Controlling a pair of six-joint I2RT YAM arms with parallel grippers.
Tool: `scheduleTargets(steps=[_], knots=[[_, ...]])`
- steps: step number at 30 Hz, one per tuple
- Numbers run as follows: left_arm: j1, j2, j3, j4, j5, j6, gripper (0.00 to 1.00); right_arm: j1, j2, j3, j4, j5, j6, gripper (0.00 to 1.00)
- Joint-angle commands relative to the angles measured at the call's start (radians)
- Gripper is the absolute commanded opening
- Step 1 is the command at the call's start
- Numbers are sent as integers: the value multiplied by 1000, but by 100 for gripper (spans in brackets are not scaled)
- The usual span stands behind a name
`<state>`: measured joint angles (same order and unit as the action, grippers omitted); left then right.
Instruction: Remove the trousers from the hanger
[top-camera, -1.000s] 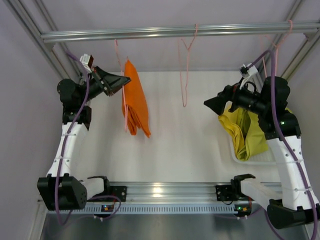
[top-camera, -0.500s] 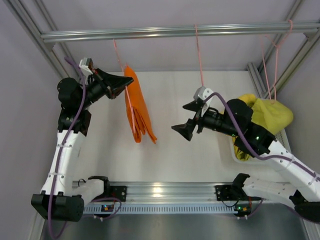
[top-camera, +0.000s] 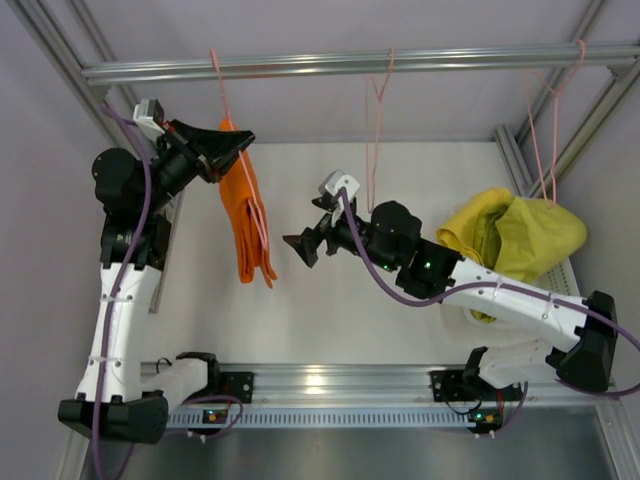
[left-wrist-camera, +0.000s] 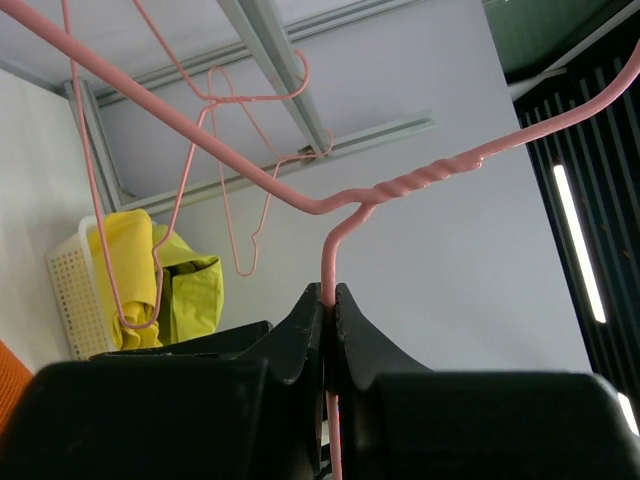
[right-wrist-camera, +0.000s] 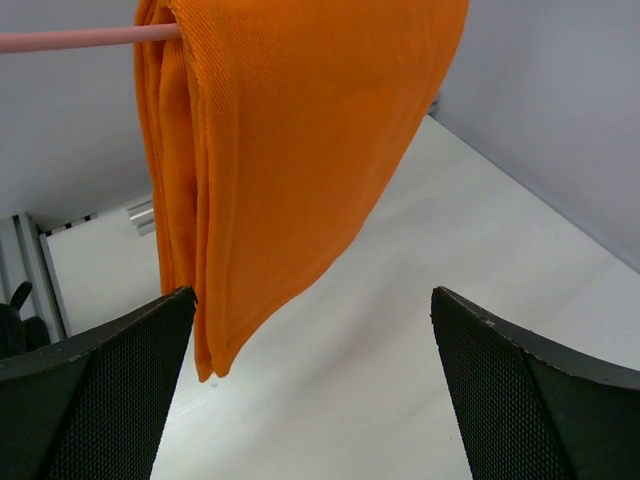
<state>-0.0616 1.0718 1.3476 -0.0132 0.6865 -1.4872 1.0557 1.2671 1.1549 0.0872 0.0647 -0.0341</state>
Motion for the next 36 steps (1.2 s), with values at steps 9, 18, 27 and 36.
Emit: scheduleTargets(steps=[9,18,27,36], knots=[[2,-18,117,156,-31,-21,0,38,41,101,278,-31,-7,100],[-9,0,145,162,-35,-19,0,40,118,164,299,-29,-30,100],[-17,5,180,154,-36,-27,0,38,192,193,329,89,-72,97],[-24,2,180,154,-36,-35,0,30,222,207,367,49,-49,96]])
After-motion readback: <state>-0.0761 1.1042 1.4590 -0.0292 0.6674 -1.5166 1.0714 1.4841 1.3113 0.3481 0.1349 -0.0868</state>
